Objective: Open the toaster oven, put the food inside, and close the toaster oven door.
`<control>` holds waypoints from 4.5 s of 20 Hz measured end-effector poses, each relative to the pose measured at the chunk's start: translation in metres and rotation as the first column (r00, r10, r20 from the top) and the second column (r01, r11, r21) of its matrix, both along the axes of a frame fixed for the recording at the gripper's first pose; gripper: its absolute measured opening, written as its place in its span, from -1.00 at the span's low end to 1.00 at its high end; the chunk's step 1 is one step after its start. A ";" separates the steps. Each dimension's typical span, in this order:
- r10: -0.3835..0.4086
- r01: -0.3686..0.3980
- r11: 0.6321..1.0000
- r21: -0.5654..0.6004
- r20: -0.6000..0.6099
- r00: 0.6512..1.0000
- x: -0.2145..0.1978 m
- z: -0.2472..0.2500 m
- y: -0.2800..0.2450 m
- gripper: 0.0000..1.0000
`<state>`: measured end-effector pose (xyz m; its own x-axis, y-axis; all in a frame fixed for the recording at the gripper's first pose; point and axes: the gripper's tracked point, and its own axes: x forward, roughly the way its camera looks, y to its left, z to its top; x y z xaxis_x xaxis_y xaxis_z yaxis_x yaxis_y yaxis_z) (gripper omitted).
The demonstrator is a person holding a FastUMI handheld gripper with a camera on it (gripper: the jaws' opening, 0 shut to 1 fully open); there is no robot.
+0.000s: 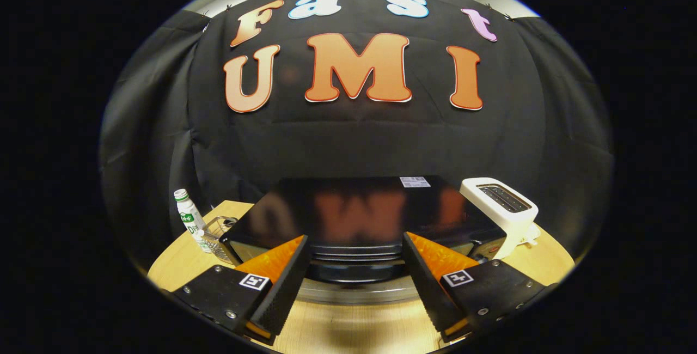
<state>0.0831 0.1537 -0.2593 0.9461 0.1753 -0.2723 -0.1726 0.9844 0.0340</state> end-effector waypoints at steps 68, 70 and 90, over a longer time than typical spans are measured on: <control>0.184 -0.238 0.971 -0.023 -0.567 0.803 -0.179 -0.072 -0.205 0.97; 0.153 -0.180 0.983 0.019 -0.620 0.769 -0.180 -0.086 -0.225 0.97; 0.200 0.098 0.943 0.317 -0.779 0.595 -0.177 -0.111 -0.243 -0.43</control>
<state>-0.0939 -0.0891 -0.3704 0.3627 0.4263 -0.8287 0.0214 0.8852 0.4648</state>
